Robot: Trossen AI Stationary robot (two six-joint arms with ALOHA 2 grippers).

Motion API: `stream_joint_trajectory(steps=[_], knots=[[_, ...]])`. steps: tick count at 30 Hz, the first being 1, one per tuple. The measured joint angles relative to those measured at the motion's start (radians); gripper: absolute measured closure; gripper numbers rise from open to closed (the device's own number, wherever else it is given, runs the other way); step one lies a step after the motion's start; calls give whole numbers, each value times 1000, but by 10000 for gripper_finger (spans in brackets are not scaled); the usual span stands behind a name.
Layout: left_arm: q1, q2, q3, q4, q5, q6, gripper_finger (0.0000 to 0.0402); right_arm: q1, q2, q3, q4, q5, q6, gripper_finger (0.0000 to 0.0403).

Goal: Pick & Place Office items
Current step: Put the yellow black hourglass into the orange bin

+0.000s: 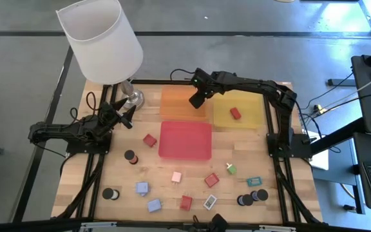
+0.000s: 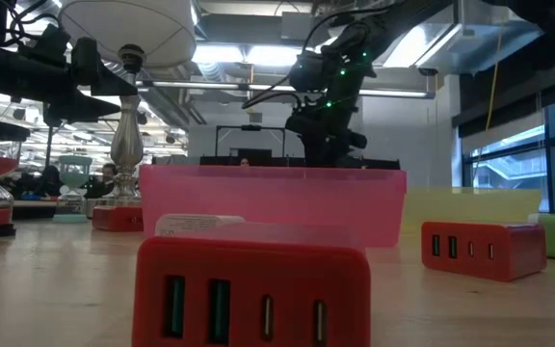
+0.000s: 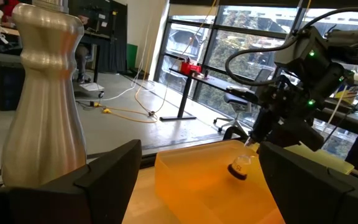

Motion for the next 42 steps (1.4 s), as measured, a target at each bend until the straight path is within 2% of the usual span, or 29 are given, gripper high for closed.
stream_joint_trajectory(steps=[28,42], knots=[[0,0,0,0,0,0,80,-2,1,0,-8,3,186,187],[0,0,0,0,0,0,80,-2,1,-1,-10,3,188,175]])
